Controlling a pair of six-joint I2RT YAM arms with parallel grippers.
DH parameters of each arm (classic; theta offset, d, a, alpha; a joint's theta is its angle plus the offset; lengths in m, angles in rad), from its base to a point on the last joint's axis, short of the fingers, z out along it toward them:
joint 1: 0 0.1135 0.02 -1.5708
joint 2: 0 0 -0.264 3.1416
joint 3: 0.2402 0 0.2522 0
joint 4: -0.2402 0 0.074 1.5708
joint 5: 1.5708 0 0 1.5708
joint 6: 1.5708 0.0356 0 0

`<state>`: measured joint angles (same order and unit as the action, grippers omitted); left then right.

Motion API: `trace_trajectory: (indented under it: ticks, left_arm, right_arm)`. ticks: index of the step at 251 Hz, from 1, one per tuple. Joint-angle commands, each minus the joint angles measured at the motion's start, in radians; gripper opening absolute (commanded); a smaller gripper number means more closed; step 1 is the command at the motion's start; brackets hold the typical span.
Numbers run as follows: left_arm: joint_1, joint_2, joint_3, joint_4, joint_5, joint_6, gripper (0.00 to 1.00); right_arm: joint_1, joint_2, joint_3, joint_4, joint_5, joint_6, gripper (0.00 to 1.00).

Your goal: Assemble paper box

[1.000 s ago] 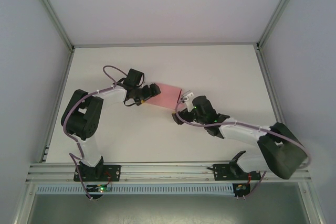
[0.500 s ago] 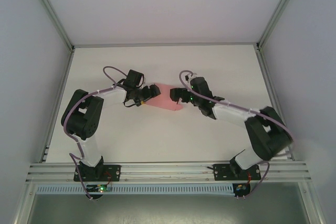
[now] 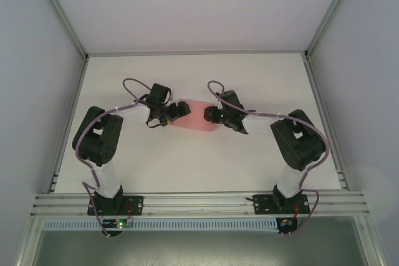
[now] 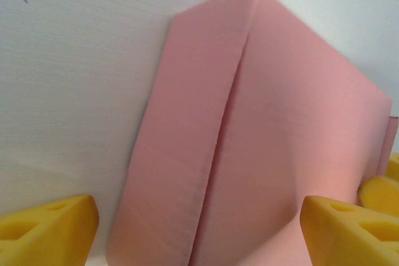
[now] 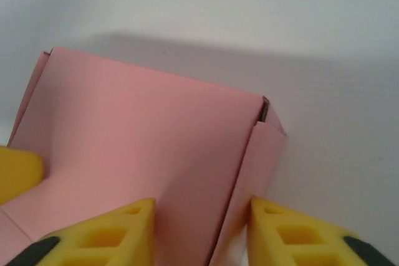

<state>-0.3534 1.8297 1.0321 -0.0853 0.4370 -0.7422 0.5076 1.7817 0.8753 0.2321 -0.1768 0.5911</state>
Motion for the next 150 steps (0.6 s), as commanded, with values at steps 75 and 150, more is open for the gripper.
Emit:
trace_trajectory:
  ticks: [75,150]
  left_arm:
    - [-0.002,-0.097,0.066,-0.194,-0.039,0.155,0.86]
    - [0.028,-0.018,0.11,-0.138,0.052,0.135,0.79]
  right_arm:
    - [-0.035,0.018,-0.05,-0.052,0.015,-0.024,0.1]
    - [-0.045,0.039,-0.062,0.007,-0.018,-0.044,0.05]
